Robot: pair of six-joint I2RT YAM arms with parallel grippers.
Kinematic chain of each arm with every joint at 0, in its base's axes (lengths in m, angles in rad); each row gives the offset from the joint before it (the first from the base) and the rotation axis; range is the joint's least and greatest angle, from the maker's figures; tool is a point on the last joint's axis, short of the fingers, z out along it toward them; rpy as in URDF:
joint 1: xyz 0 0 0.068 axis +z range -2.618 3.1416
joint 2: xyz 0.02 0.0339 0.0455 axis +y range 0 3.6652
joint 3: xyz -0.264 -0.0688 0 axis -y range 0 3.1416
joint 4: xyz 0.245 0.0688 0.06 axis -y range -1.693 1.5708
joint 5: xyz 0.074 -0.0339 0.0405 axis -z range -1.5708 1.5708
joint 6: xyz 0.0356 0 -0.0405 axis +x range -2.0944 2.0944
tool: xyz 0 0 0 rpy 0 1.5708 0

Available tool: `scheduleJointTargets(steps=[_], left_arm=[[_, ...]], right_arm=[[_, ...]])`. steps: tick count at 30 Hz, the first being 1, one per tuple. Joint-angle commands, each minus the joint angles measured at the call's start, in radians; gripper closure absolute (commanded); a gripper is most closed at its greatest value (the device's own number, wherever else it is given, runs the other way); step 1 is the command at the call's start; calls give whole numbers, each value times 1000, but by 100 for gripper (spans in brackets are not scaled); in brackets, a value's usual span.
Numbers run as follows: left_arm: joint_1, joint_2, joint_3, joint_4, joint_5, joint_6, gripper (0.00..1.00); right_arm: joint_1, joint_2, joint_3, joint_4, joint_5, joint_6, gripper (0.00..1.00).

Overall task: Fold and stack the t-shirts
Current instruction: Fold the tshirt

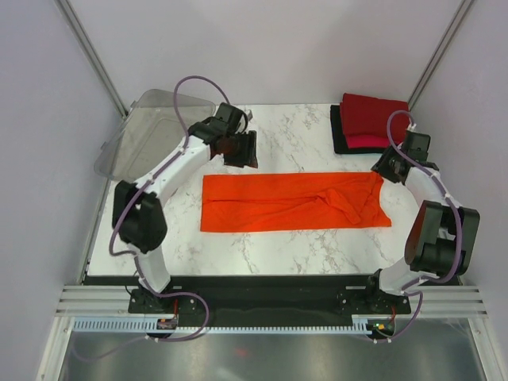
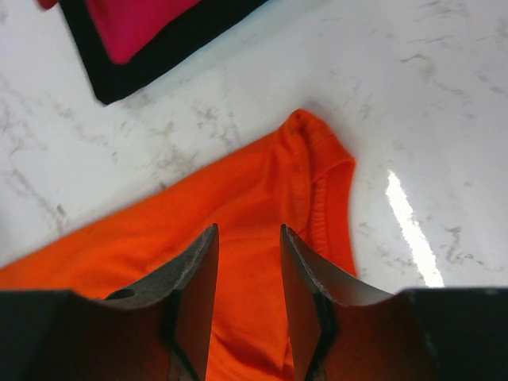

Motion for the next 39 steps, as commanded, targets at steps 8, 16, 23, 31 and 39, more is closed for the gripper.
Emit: scheduleJointTargets(steps=[8,16,23,31,39], left_arm=[[-10,-278,-281,32,119,53,43],[-10,-371,-401,64,114,56,43],[-10,-405,-433,76,96,62,42],[-10,-395,-444,79,82,65,43],[-10,-390,-444,84,82,64,43]], right_arm=[[201,20,16,-76,-233,-115,50],[240,78,13,-82,-243,-178,49],[298,139,19,-82,-254,-209,48],[309,119,-4,-85,-228,-198,53],[350,38,-99,-13,-183,-94,74]])
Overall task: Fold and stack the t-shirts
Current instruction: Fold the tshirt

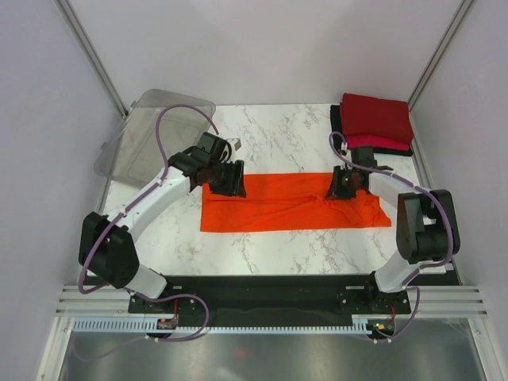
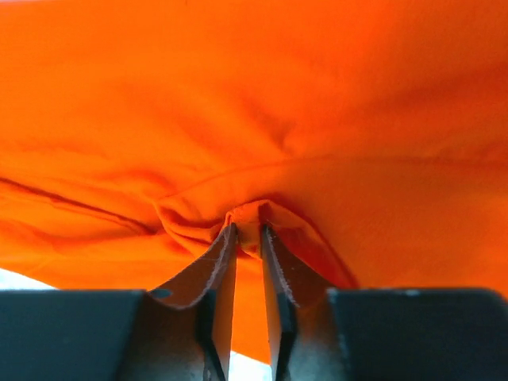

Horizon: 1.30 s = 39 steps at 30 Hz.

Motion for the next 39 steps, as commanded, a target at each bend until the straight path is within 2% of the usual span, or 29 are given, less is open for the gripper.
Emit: scheduleJointTargets(steps=[1,2,5,8,15,24,28,34,39], left_arm=[[0,-21,-2,27,2,37,43],[0,-24,-4,27,2,37,43],[0,-30,-5,28,-1,35,43],[-1,-30,-7,28,-4,37,43],[-3,-16,1,30,2,32,43],[-15,-10,-2,30,1,11,42],[-17,-3,7,30,19,-9,42],[-27,28,15,96,103,-75,41],[-55,92,27,229,252,-162,41]], right_arm=[[27,-71,-34,51,41,58,78],[34,-82,-38,49,66,61,84],[47,-149,-67,47,108,92,92],[66,-201,-100,52,136,115,98],[135,-264,-187,93,150,233,100],[290,-381,-308,150,237,426,81],[333,-413,-321,92,269,512,64],[333,-494,-289,-37,370,543,61],[325,-507,-193,-176,585,494,62]])
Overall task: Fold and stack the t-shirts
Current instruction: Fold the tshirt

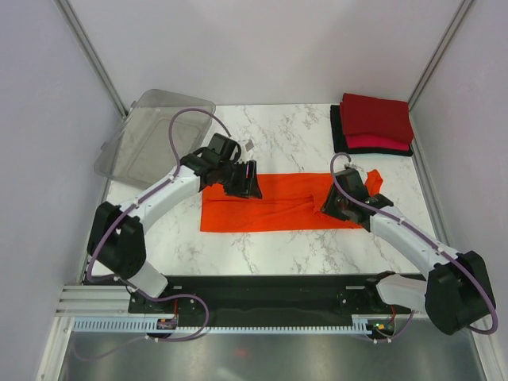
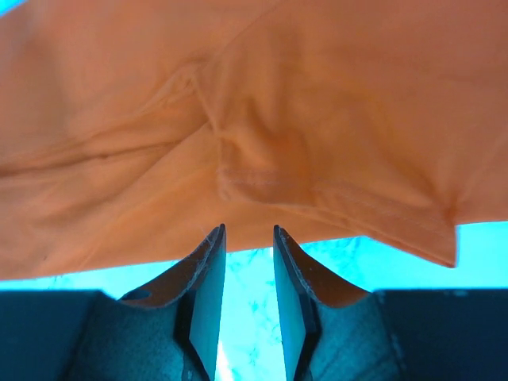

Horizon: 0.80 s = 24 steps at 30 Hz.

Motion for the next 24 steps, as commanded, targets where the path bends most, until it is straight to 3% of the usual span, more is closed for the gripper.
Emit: scheduleJointTargets(steps=[1,5,10,19,24], left_arm=[[-26,66,37,148,153,-103,41],[-81,149,101,229,176,-149,41],[-136,266,145,339,188,-230,45],[-205,390,179,448,130,-282,45],[-228,437,173,511,132,-282,44]], right_arm=[[-18,-15,83,-112,190,-17,62],[-66,9,100,-76,207,-48,69],[-86,101,108,27,120,-106,79],[-84,147,-26,202,-50,-80,79],[-84,114,-46,170,-52,-68,78]])
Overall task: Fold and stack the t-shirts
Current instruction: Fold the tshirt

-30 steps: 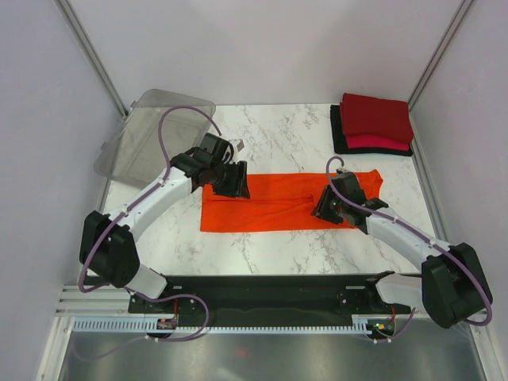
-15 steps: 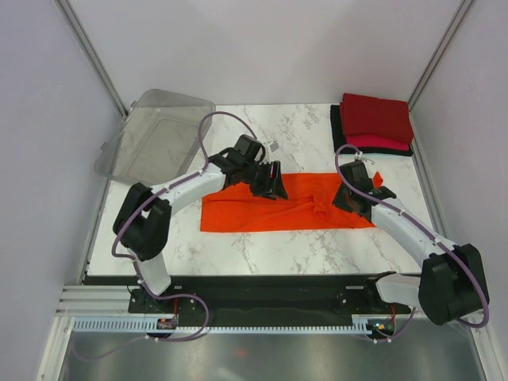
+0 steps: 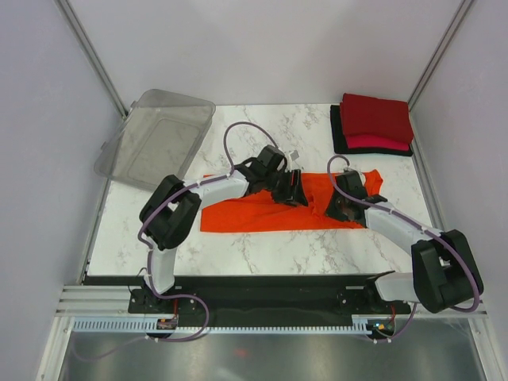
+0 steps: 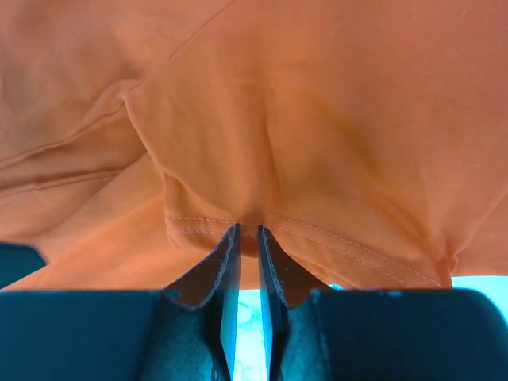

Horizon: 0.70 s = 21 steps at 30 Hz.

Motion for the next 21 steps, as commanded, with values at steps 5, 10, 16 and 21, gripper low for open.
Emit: scheduleJointTargets(steps=[5,10,16,21], left_arm=[[-43,79,49,133,-8,-37,43],[-55,113,55,155,-36,-37,42],[-63,140,65,169,-53,-31,41],[-63,165,83,175,-44,-29,40]], right_arm=[[1,-96,64,-113,40,42,71],[-13,-165,93,-267,134,104,66],[-54,-290,37,-328,223,205,63],[-90,-337,-9,-344,240,237,61]])
